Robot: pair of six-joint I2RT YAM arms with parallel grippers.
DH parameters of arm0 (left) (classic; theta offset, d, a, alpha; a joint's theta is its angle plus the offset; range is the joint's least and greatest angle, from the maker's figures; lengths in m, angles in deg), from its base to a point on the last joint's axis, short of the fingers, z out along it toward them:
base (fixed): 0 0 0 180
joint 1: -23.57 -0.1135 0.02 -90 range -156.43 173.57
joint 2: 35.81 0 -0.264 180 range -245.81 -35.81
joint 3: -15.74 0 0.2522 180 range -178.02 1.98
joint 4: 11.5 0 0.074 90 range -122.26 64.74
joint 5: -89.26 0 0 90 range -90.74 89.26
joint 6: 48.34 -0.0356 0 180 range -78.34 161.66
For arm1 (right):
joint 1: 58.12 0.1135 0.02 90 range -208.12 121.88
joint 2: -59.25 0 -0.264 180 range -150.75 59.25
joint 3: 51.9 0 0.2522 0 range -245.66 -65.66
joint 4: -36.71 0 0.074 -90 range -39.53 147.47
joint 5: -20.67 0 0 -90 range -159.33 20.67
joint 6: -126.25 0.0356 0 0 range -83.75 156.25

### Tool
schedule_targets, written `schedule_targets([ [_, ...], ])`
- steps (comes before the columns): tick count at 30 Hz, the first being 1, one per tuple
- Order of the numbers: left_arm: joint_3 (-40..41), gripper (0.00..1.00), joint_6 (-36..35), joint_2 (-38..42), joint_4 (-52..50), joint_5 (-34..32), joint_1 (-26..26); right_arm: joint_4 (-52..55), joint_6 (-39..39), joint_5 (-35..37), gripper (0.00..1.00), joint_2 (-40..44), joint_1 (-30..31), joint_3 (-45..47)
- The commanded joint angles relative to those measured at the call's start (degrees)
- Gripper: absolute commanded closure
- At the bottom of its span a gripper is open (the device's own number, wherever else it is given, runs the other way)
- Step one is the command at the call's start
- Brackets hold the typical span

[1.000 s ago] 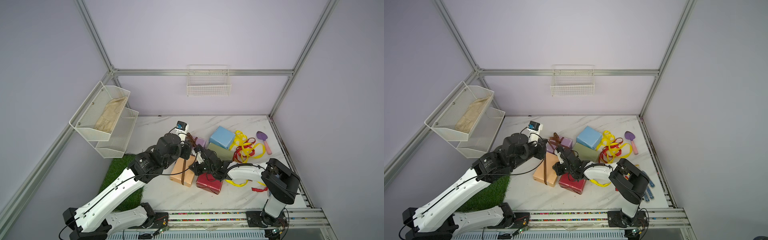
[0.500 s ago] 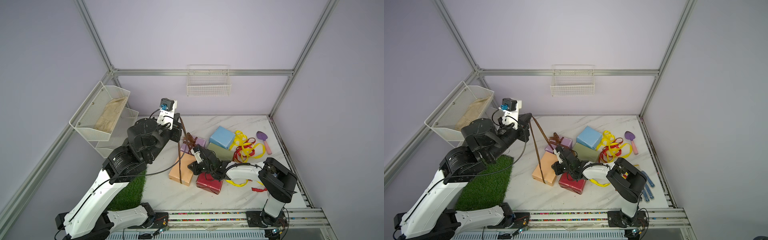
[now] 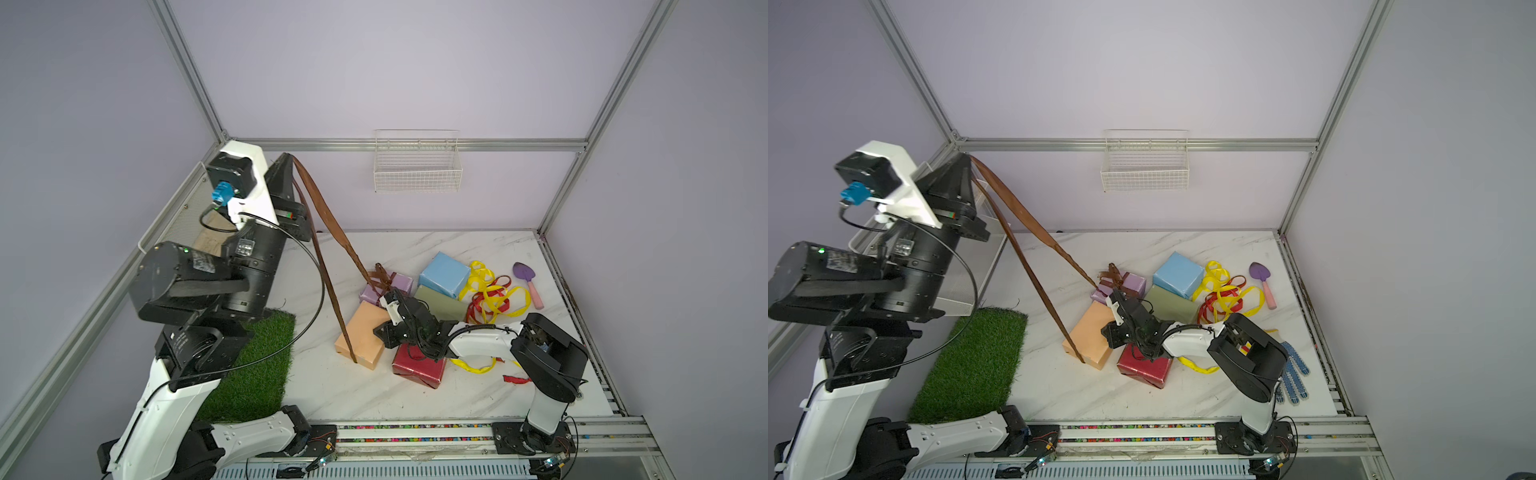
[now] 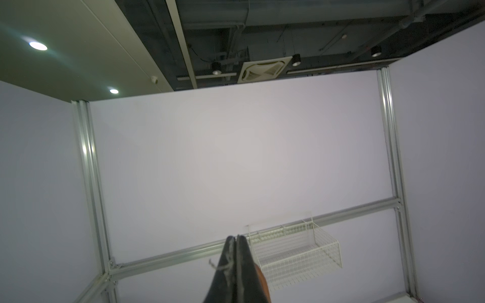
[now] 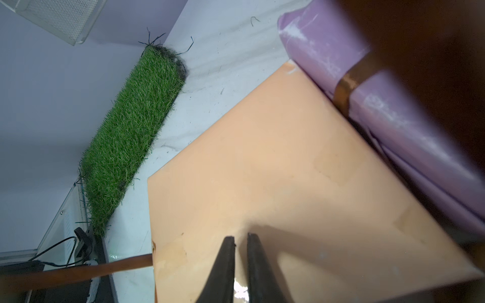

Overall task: Untie the ribbon bows on the gift boxes
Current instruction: Pull the ribbon from the gift box.

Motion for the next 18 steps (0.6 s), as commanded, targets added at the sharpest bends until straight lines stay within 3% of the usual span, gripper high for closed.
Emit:
schedule_targets([
  [1, -5.49, 1.0, -9.21, -0.74, 8.83, -1.21, -0.31, 5.74, 0.61, 1.72, 0.84, -2.32, 0.39, 0.58],
  [9, -14.23, 1.0, -14.49, -2.41, 7.84, -1.02, -0.31, 6.55, 0.09, 1.94, 0.84, -2.37, 0.42, 0.22],
  [18, -13.6, 1.0, -17.44, 0.06, 6.37, -3.29, -0.31, 7.51, -0.44, 1.84, 0.85, -2.8, 0.68, -0.7],
])
